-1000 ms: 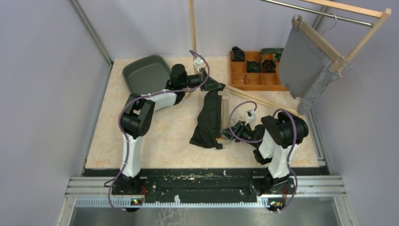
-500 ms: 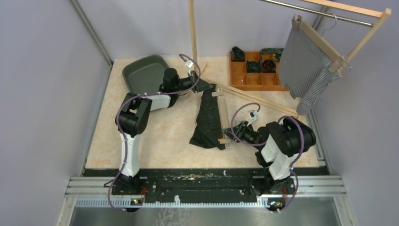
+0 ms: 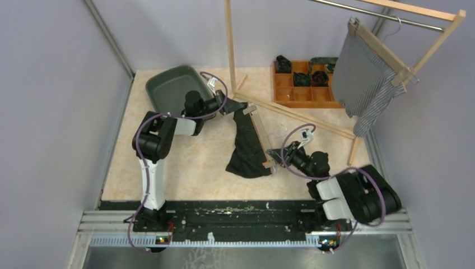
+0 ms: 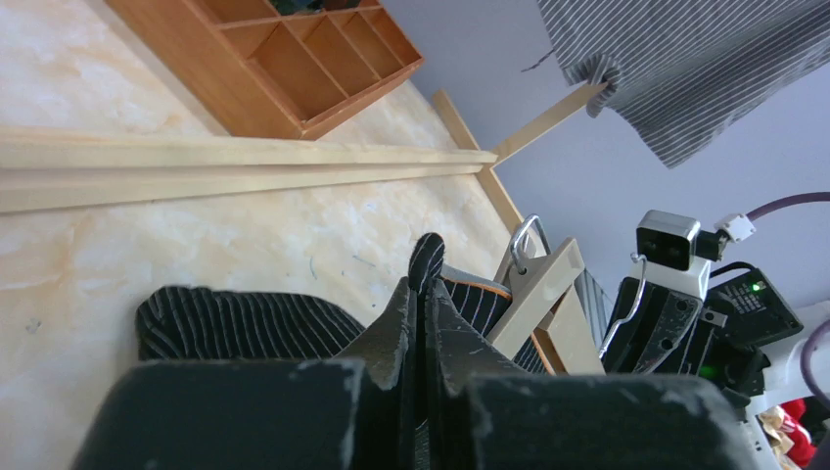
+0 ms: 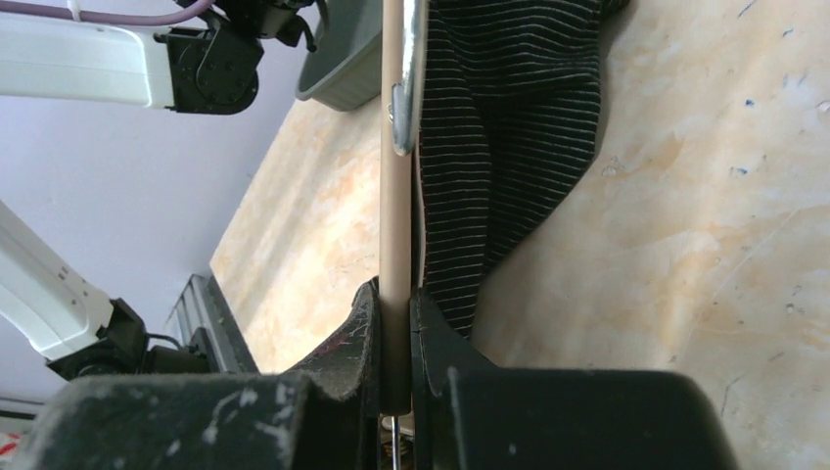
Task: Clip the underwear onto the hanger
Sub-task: Pick up the hanger at the center of the board.
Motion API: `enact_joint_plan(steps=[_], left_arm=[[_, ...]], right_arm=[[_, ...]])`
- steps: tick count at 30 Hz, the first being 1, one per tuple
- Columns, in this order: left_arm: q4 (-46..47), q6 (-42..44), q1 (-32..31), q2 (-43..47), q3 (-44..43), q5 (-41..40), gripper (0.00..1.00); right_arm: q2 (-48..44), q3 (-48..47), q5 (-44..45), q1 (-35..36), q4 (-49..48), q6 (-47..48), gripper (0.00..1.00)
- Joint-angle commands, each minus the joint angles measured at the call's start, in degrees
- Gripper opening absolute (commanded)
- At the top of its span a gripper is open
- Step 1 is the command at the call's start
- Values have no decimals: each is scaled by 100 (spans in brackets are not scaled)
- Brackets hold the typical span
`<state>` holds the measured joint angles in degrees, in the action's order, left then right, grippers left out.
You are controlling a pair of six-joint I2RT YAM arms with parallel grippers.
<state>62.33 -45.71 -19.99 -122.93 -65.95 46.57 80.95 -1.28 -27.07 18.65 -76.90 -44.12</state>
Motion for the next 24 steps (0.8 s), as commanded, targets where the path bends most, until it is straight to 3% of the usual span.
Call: enact_joint_plan(steps=[1,5,7,8,16,21,24], left_arm=[[443,-215,48,156,2,-31,12],[253,-245,48,329,-75,-175,59],[-118,-70,48,583,-84,-392,94],[-369,39,48,710,-104,-519,99],[-2626,850,10,2121,-226,-1605,100],[-4379,1565,-245,2923,-449,-2379,100],[-4728,1716,-409,3279,-316,-2452,100]], right_arm=[[-1697,-506,565,100,1960,862,0],[-3114,-987,1154,97,4322,1420,0],[-3566,-1229,1348,86,5166,1549,0],[-3746,-1335,1434,78,5455,1580,0],[-4459,-2236,2268,68,7067,1817,0],[-3804,-3370,2563,66,7564,2189,0],[-3385,-4124,2723,68,7637,2414,0]])
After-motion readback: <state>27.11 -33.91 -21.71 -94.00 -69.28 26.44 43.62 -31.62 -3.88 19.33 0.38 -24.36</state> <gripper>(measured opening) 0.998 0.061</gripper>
